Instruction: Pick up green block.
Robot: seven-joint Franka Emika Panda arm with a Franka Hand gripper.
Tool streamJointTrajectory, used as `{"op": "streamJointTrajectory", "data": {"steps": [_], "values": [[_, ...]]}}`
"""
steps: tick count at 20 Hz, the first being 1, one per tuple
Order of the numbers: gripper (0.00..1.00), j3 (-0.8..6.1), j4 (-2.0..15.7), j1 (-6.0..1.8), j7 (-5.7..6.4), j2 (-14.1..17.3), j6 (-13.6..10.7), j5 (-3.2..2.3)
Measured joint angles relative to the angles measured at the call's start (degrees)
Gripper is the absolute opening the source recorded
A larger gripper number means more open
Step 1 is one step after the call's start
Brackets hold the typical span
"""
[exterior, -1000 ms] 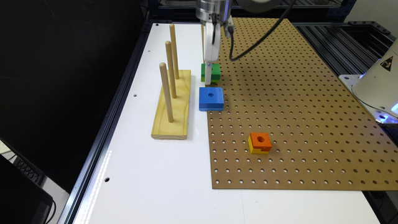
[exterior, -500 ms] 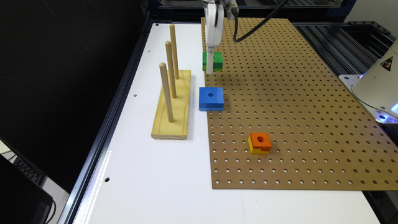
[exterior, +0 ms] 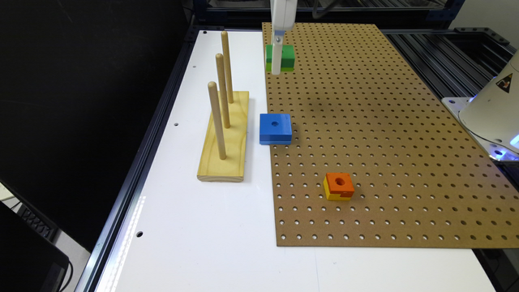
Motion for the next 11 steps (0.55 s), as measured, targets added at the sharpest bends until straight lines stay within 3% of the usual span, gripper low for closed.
{"op": "streamJointTrajectory", "data": {"steps": [8, 11], "values": [[0.0, 0.07, 0.47, 0.0, 0.0, -6.7, -6.4, 0.07], [0.0, 0.08, 0.46, 0.01, 0.0, -8.0, -7.6, 0.09]]}}
